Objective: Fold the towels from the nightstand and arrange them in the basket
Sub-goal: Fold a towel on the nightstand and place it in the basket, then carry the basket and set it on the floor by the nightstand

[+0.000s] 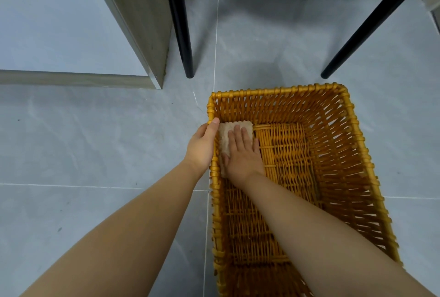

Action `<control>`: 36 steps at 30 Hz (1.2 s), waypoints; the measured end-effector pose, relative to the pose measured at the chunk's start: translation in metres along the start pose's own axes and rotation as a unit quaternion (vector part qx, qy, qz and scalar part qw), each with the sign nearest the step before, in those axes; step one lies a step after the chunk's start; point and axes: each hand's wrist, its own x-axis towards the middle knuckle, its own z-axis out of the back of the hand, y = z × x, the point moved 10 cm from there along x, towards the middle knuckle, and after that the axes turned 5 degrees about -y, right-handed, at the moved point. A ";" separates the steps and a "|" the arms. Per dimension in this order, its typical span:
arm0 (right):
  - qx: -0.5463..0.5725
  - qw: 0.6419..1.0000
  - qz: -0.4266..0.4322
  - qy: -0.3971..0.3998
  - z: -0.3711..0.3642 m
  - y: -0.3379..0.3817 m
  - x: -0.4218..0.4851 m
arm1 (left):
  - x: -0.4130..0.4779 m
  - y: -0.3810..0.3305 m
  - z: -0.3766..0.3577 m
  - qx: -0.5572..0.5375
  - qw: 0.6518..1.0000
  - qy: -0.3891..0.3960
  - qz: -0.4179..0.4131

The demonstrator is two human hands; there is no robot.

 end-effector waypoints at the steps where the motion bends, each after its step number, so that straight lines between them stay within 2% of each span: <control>1: 0.014 1.000 0.002 0.002 0.000 0.000 0.000 | -0.001 -0.002 0.001 0.010 1.000 -0.003 0.000; 3: 0.059 0.998 0.018 -0.025 0.013 -0.002 -0.003 | -0.005 -0.005 0.005 0.038 0.999 -0.014 -0.003; 5: 0.094 0.991 0.038 -0.089 0.039 -0.009 -0.011 | -0.014 -0.008 0.004 0.058 0.998 -0.017 -0.007; 9: 0.054 0.981 0.048 -0.179 0.083 -0.029 -0.022 | -0.034 -0.007 0.001 0.135 0.990 -0.042 -0.021; 11: 0.047 0.976 0.030 -0.208 0.099 -0.039 -0.022 | -0.037 0.002 0.006 0.165 0.983 -0.082 0.026; 13: 0.037 0.974 0.024 -0.224 0.112 -0.045 -0.023 | -0.040 0.004 0.009 0.205 0.971 -0.104 0.071; 16: -0.010 0.982 0.024 -0.190 0.120 -0.049 -0.018 | -0.028 -0.017 0.016 0.264 0.955 -0.126 0.046; 19: -0.025 0.976 -0.054 -0.208 0.139 -0.074 -0.015 | -0.010 -0.038 0.034 0.295 0.944 -0.144 0.013; 22: -0.012 0.954 -0.181 -0.237 0.154 -0.118 -0.022 | 0.001 -0.054 0.054 0.255 0.954 -0.158 -0.006; 24: 0.020 0.941 -0.268 -0.203 0.147 -0.147 -0.029 | 0.005 -0.059 0.065 0.179 0.974 -0.136 -0.015; 25: 0.052 0.934 -0.306 -0.178 0.140 -0.159 -0.033 | 0.005 -0.056 0.064 0.153 0.984 -0.089 -0.008; 27: 0.115 0.918 -0.350 -0.144 0.127 -0.173 -0.041 | -0.006 -0.036 0.049 0.188 0.980 0.048 0.041; 28: 0.136 0.913 -0.359 -0.141 0.125 -0.176 -0.043 | -0.013 -0.025 0.043 0.218 0.970 0.086 0.065; 29: 0.147 0.908 -0.364 -0.145 0.124 -0.179 -0.047 | -0.016 -0.019 0.040 0.237 0.964 0.092 0.074; 32: 0.139 0.908 -0.368 -0.144 0.130 -0.178 -0.060 | -0.019 -0.036 0.038 0.258 0.964 0.041 0.040; 36: 0.127 0.911 -0.380 -0.102 0.148 -0.168 -0.084 | -0.043 -0.069 0.043 0.268 0.961 0.055 0.038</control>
